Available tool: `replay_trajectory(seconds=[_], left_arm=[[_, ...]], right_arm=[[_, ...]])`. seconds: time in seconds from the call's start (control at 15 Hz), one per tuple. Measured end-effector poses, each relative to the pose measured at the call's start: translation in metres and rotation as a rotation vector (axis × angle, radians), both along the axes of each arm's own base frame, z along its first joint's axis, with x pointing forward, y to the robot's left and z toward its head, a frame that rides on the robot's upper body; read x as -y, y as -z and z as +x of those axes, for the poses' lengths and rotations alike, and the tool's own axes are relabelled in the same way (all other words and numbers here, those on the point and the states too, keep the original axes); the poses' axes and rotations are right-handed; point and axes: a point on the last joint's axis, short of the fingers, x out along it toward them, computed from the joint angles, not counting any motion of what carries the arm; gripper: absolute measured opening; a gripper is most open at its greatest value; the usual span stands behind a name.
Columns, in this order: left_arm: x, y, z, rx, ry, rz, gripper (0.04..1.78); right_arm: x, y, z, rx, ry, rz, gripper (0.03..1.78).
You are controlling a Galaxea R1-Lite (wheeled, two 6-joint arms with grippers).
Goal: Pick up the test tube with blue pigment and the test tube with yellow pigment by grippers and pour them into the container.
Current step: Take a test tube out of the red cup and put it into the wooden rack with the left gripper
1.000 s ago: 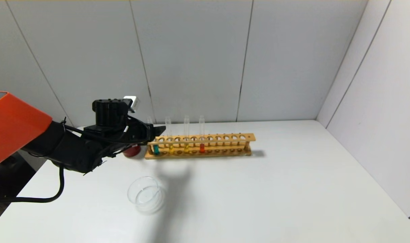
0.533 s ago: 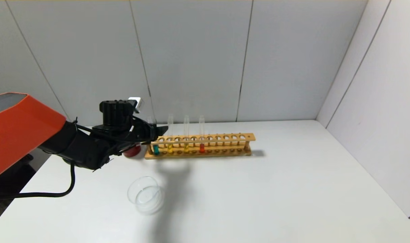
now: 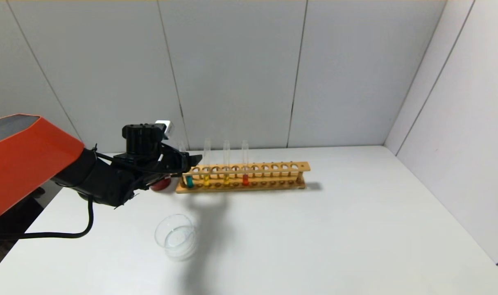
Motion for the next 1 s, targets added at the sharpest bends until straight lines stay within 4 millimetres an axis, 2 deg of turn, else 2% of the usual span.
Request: replay_trajectory(seconds=[0.27, 0.4, 0.53, 0.8, 0.93, 1.0], left_arm=[[-0.0013, 0.0007, 0.0005, -0.001, -0.004, 0.002, 1.69], [-0.0018, 0.0009, 0.0007, -0.002, -0.005, 0.002, 1.53], [-0.0017, 0.0014, 0.0008, -0.003, -0.004, 0.002, 1.27], [-0.0008, 0.0032, 0.0012, -0.006, -0.001, 0.002, 0.53], [0.0003, 0.0049, 0.0018, -0.009, 0.001, 0.003, 0.33], [0.0006, 0.0054, 0.0019, -0.01, 0.002, 0.003, 0.31]], right_arm=[[0.0, 0.0, 0.0, 0.0, 0.0, 0.0, 1.75], [0.0, 0.0, 0.0, 0.0, 0.0, 0.0, 1.75], [0.0, 0.0, 0.0, 0.0, 0.0, 0.0, 1.75], [0.0, 0.0, 0.0, 0.0, 0.0, 0.0, 1.75], [0.0, 0.0, 0.0, 0.0, 0.0, 0.0, 1.75], [0.0, 0.0, 0.0, 0.0, 0.0, 0.0, 1.75]])
